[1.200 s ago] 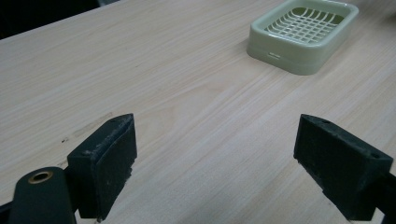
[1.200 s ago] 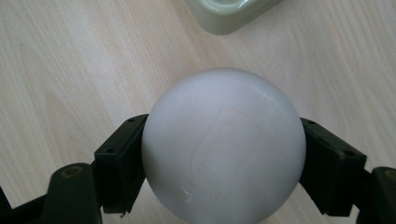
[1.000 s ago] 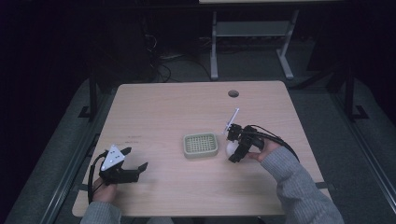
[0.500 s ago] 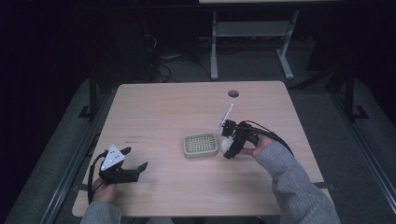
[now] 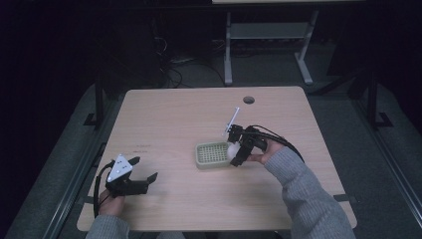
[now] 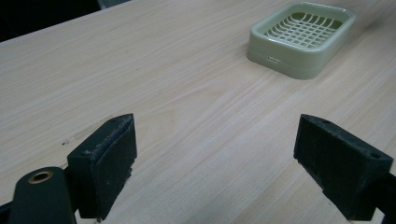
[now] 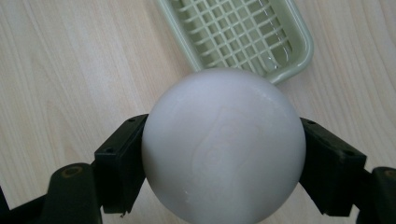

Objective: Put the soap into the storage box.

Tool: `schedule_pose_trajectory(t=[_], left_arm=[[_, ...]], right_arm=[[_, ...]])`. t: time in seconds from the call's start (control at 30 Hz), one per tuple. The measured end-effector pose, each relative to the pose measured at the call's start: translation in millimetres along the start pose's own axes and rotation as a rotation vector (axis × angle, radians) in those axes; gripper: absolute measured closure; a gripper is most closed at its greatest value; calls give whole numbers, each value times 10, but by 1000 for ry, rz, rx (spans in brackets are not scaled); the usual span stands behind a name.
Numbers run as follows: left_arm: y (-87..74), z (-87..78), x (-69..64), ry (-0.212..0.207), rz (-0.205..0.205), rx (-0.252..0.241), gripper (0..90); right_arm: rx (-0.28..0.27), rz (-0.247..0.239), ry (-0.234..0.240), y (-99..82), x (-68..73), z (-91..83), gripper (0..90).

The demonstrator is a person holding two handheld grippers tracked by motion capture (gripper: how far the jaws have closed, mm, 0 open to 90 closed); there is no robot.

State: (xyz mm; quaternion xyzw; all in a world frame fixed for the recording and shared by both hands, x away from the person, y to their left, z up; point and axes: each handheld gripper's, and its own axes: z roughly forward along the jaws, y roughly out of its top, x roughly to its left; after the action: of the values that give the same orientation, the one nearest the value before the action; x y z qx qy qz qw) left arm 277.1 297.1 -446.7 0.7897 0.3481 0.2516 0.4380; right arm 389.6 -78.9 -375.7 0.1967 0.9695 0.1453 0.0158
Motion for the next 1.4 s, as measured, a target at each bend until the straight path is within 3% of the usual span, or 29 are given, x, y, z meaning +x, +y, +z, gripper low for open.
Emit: schedule_pose_trajectory(t=[0.6,1.4], left_arm=[[4,-3,-5,0,-4,-4,128],[6,1,-2,4,-17,-11,129]], right_arm=[[25,-36,-6,245,11,21,236],[32,-81,22,541,-25,154,235]])
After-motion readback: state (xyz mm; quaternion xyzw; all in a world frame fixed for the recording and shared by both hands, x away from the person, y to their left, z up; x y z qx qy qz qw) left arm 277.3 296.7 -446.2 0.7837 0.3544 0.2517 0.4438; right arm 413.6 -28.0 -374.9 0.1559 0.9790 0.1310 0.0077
